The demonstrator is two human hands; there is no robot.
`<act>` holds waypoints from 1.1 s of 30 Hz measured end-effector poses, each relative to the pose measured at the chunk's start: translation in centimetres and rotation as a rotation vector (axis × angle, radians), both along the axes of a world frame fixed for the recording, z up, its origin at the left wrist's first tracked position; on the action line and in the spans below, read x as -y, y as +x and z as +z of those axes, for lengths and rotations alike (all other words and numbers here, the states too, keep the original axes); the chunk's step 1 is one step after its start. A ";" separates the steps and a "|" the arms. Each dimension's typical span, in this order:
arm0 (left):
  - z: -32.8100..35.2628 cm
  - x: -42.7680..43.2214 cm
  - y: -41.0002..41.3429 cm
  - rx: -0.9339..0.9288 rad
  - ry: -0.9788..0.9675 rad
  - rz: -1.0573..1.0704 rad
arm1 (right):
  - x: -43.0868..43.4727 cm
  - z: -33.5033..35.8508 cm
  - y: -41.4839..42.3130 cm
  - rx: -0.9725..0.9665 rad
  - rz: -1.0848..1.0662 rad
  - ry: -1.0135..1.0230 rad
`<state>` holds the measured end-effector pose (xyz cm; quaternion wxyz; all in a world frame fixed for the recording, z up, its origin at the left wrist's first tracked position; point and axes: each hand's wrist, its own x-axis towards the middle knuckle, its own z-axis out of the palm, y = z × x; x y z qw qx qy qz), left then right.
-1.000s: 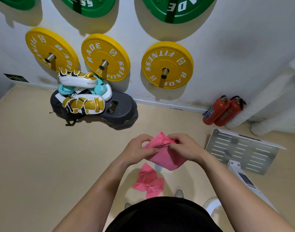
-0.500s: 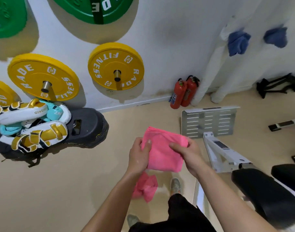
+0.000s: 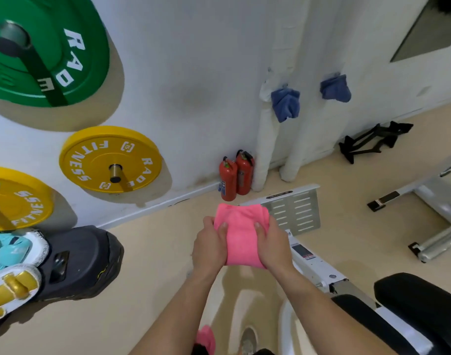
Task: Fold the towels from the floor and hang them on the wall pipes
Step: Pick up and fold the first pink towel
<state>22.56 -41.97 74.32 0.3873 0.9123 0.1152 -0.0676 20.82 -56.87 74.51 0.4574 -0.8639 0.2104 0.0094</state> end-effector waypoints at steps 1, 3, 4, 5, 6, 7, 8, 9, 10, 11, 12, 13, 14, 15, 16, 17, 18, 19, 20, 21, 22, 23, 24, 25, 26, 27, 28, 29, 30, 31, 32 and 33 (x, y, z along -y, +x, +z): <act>0.6 1.1 1.2 0.009 0.020 -0.004 | 0.9 0.4 1.3 -0.005 0.000 -0.047; 1.9 3.1 3.9 0.035 0.031 -0.018 | 2.7 1.5 4.2 -0.011 0.000 -0.105; 2.4 3.9 5.4 0.050 0.023 -0.029 | 3.6 2.1 5.7 -0.004 -0.001 -0.123; 3.1 4.8 7.1 0.072 0.012 -0.036 | 4.5 2.7 7.3 0.019 -0.003 -0.135; 3.8 5.6 8.9 0.096 0.003 -0.043 | 5.4 3.3 8.8 0.051 -0.007 -0.136; 4.6 6.3 10.7 0.116 -0.014 -0.049 | 6.2 4.0 10.4 0.089 -0.010 -0.125; 5.4 7.1 12.4 0.133 -0.044 -0.053 | 7.0 4.6 12.0 0.130 -0.017 -0.110; 6.2 8.0 14.6 0.152 -0.081 -0.063 | 8.0 5.4 13.9 0.159 -0.027 -0.099; 7.0 8.7 16.3 0.162 -0.118 -0.072 | 8.8 6.1 15.5 0.168 -0.033 -0.087; 7.8 9.3 18.2 0.168 -0.156 -0.082 | 9.6 6.9 17.1 0.172 -0.037 -0.080; 8.5 10.1 20.5 0.171 -0.198 -0.094 | 10.6 7.7 19.2 0.177 -0.044 -0.078; 9.0 10.8 23.0 0.178 -0.231 -0.105 | 11.5 8.5 21.3 0.189 -0.048 -0.080; 9.6 11.6 25.6 0.188 -0.257 -0.111 | 12.5 9.4 23.6 0.205 -0.057 -0.081; 10.2 12.3 28.2 0.201 -0.274 -0.119 | 13.4 10.4 25.8 0.226 -0.071 -0.074; 11.0 13.1 30.8 0.211 -0.289 -0.131 | 14.4 11.4 28.0 0.246 -0.093 -0.055; 11.9 13.9 33.3 0.220 -0.302 -0.142 | 15.3 12.4 30.2 0.262 -0.123 -0.026; 12.8 14.6 35.7 0.226 -0.313 -0.147 | 16.2 13.5 32.3 0.275 -0.155 0.006; 13.7 15.3 37.9 0.234 -0.323 -0.153 | 17.1 14.5 34.3 0.292 -0.177 0.026; 14.7 15.9 39.9 0.252 -0.337 -0.165 | 17.9 15.6 36.2 0.319 -0.187 0.028; 15.8 16.6 41.9 0.276 -0.349 -0.186 | 18.7 16.8 38.2 0.350 -0.189 0.018; 17.0 17.4 43.8 0.301 -0.360 -0.206 | 19.6 18.1 40.0 0.379 -0.194 0.007; 18.3 18.2 45.6 0.327 -0.375 -0.218 | 20.4 19.3 41.8 0.411 -0.198 0.003; 19.7 19.0 47.3 0.353 -0.397 -0.224 | 21.3 20.6 43.5 0.448 -0.200 0.007; 21.2 19.8 48.8 0.382 -0.426 -0.227 | 22.3 22.0 45.1 0.486 -0.201 0.005; 22.8 20.6 50.1 0.412 -0.457 -0.228 | 23.1 23.5 46.6 0.521 -0.200 -0.010; 24.4 21.4 51.3 0.449 -0.484 -0.228 | 24.0 25.0 48.0 0.561 -0.195 -0.035; 26.0 22.2 52.6 0.495 -0.509 -0.232 | 25.0 26.6 49.5 0.613 -0.185 -0.057; 27.7 23.0 53.7 0.543 -0.531 -0.239 | 25.9 28.2 50.9 0.670 -0.178 -0.067; 29.4 23.7 54.8 0.590 -0.551 -0.246 | 26.8 29.8 52.2 0.723 -0.175 -0.065; 31.2 24.5 55.8 0.636 -0.571 -0.249 | 27.6 31.5 53.6 0.770 -0.172 -0.055; 33.0 25.2 56.7 0.677 -0.590 -0.246 | 28.3 33.3 54.7 0.813 -0.168 -0.041; 34.8 25.9 57.6 0.711 -0.606 -0.235 | 28.9 35.1 55.9 0.850 -0.164 -0.030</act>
